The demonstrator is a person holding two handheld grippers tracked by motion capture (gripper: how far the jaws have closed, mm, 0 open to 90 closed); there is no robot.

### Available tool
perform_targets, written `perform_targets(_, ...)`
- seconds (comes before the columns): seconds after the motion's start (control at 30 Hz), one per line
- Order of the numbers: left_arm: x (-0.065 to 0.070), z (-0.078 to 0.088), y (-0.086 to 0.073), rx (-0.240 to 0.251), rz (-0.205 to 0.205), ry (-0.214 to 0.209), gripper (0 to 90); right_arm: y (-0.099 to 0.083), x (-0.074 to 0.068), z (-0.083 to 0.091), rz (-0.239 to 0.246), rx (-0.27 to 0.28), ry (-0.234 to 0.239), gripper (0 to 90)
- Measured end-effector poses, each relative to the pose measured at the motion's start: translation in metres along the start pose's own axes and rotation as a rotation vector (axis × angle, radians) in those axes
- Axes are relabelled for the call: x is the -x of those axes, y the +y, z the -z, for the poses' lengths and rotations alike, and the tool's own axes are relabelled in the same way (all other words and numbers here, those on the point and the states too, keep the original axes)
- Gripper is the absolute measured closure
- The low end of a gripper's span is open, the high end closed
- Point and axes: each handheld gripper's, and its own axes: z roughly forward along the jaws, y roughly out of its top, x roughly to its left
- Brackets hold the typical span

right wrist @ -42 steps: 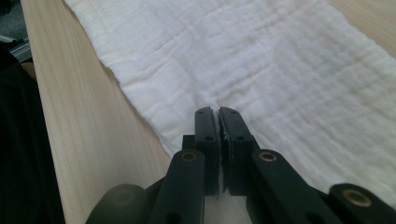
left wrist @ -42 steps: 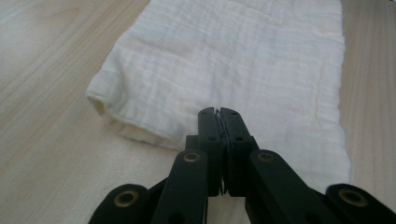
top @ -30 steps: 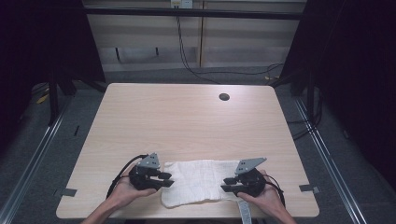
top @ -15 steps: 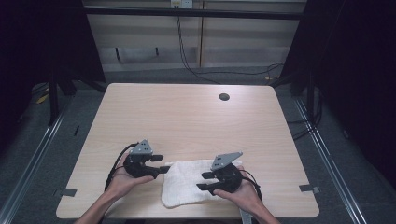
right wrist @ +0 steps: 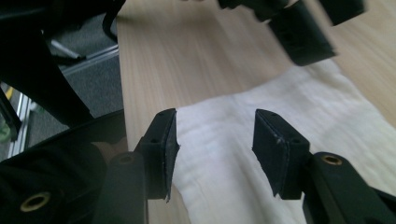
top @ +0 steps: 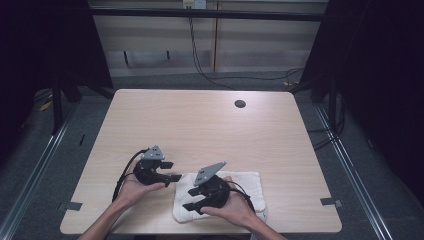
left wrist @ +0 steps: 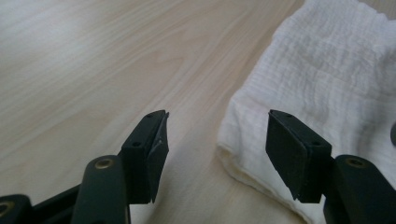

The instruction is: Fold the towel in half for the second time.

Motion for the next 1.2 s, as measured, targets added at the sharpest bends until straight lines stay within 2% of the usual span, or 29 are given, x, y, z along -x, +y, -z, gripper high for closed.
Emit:
perform_targets(0.03,-0.001,0.002,0.000,0.019,0.009,0.004,38.9,0.003,-0.003,-0.005,0.012,-0.012,0.005,49.7)
perform_targets(0.1,-0.002,0.003,0.000,0.022,0.014,0.001,38.4,0.005,-0.007,-0.011,0.024,-0.025,0.012,49.8)
perform_targets(0.13,-0.003,0.003,-0.001,0.014,0.014,0.008,38.3,0.007,-0.011,-0.021,0.036,-0.029,0.023,50.3)
perform_targets(0.2,-0.004,0.003,-0.001,0.013,0.014,0.006,38.2,0.006,-0.011,-0.025,0.044,-0.031,0.028,50.8)
perform_targets(0.23,-0.004,0.003,-0.002,0.007,0.010,0.004,38.1,0.004,-0.013,-0.035,0.051,-0.049,0.032,52.3)
perform_targets(0.27,-0.005,0.002,-0.002,0.011,0.016,0.003,38.1,0.002,-0.014,-0.038,0.057,-0.051,0.034,52.3)
perform_targets(0.33,-0.005,0.001,-0.002,-0.001,0.010,0.007,38.1,0.000,-0.016,-0.044,0.061,-0.073,0.039,49.7)
perform_targets(0.4,-0.006,0.001,-0.003,-0.007,0.005,0.012,38.1,-0.002,-0.019,-0.046,0.052,-0.070,0.032,47.5)
perform_targets(0.47,-0.006,0.002,-0.004,-0.002,0.012,0.011,38.0,-0.004,-0.021,-0.049,0.069,-0.087,0.010,43.8)
perform_targets(0.53,-0.007,0.003,-0.005,-0.004,0.012,0.015,37.9,-0.007,-0.024,-0.050,0.094,-0.073,-0.011,44.6)
perform_targets(0.63,-0.007,0.004,-0.006,-0.003,0.013,0.018,37.9,-0.007,-0.028,-0.051,0.120,-0.082,-0.039,45.5)
perform_targets(0.7,-0.007,0.004,-0.006,0.001,0.012,0.016,37.8,-0.007,-0.030,-0.051,0.121,-0.089,-0.049,47.5)
perform_targets(0.73,-0.007,0.006,-0.005,0.013,0.009,0.013,37.9,-0.007,-0.032,-0.052,0.154,-0.091,-0.090,53.3)
perform_targets(0.8,-0.006,0.007,-0.004,0.021,0.010,0.011,37.9,-0.007,-0.031,-0.051,0.149,-0.089,-0.091,59.1)
perform_targets(0.83,-0.006,0.007,-0.004,0.021,0.010,0.011,37.9,-0.007,-0.031,-0.051,0.149,-0.089,-0.091,59.1)
perform_targets(0.87,-0.007,0.007,-0.005,0.019,0.011,0.011,37.9,-0.008,-0.028,-0.050,0.146,-0.079,-0.098,65.4)
perform_targets(0.93,-0.007,0.007,-0.005,0.015,0.012,0.010,37.9,-0.008,-0.027,-0.050,0.138,-0.077,-0.096,66.6)
perform_targets(0.97,-0.007,0.004,-0.005,0.002,0.014,0.008,37.9,-0.007,-0.026,-0.050,0.134,-0.075,-0.111,71.9)
perform_targets(1.07,-0.006,-0.001,-0.006,-0.013,0.016,0.005,37.9,-0.007,-0.022,-0.049,0.130,-0.073,-0.111,79.7)
perform_targets(1.1,-0.006,-0.001,-0.006,-0.013,0.016,0.005,37.9,-0.007,-0.022,-0.049,0.130,-0.073,-0.111,79.7)
perform_targets(1.13,-0.006,-0.002,-0.007,-0.012,0.027,0.000,37.9,-0.008,-0.020,-0.049,0.120,-0.067,-0.110,81.6)
perform_targets(1.2,-0.006,-0.009,-0.007,-0.035,0.017,-0.009,38.1,-0.010,-0.016,-0.048,0.096,-0.045,-0.087,82.9)
